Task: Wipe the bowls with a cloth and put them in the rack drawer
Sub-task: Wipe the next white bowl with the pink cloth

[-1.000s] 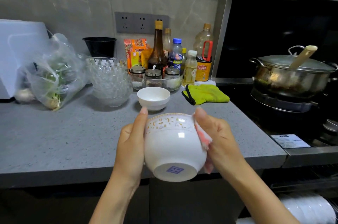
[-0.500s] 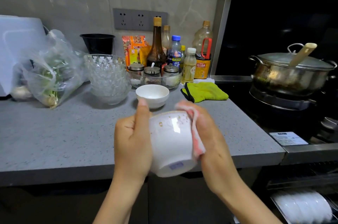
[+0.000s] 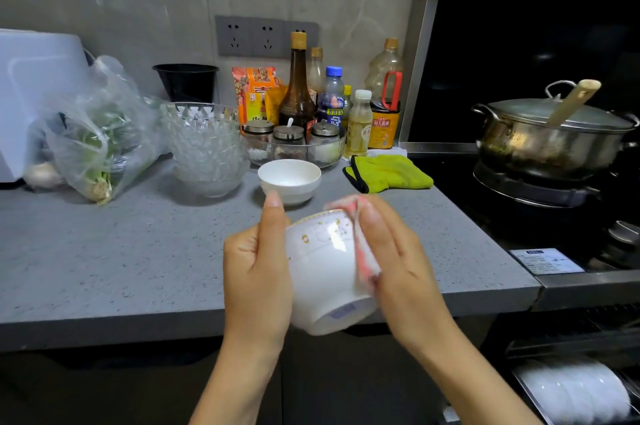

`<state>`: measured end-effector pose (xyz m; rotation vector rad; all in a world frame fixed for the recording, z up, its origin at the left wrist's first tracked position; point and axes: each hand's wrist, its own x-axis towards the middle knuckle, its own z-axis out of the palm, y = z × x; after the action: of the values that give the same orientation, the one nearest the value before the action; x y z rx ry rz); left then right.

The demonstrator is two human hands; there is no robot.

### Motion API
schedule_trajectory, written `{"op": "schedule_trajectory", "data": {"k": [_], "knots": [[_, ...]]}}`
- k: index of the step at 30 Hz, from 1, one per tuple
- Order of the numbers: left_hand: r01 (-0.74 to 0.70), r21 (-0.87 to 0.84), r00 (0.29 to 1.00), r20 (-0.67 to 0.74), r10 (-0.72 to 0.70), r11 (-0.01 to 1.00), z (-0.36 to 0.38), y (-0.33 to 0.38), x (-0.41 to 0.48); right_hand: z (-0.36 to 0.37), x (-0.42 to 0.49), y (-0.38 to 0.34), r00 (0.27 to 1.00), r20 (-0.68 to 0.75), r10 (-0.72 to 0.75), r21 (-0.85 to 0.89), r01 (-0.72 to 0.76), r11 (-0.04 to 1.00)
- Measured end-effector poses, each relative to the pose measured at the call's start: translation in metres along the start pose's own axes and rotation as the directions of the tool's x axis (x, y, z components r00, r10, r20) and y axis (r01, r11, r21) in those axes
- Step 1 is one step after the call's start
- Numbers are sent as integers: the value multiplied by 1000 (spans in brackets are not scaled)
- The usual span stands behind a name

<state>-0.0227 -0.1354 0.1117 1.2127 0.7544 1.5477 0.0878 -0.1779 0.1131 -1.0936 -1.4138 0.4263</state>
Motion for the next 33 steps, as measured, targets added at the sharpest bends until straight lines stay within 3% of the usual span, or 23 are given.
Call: {"op": "schedule_trajectory", "data": {"k": [3,5,10,15,19,23,26,30,33], "knots": [[104,-61,992,73,-100,993,-6,3,1,-12,2,2,976,79,205,235,-218,947],[130,-19,983,135,-126,991,-9,6,3,-16,2,2,973,118,198,207,-219,953],[-82,224,954,299,11,971,-12,8,12,-24,7,-3,979,119,166,209,-188,960],[-349,413,872,471,131,841,-2,10,13,-21,9,-6,986,166,-15,-226,53,973],[-364,440,897,405,180,821,2,9,7,-14,2,-1,995,92,-48,-197,66,978],[-109,206,986,147,80,973,4,6,2,-6,-10,4,997,-63,-50,-122,42,992],[-46,138,999,0,46,989,5,-2,4,4,-21,6,981,-59,-183,-306,156,939],[-101,110,993,-45,107,989,10,-5,-3,20,-31,5,937,19,-348,-654,275,705],[-91,87,995,-27,93,992,12,-2,-7,18,-27,1,925,29,-380,-683,296,668]]}}
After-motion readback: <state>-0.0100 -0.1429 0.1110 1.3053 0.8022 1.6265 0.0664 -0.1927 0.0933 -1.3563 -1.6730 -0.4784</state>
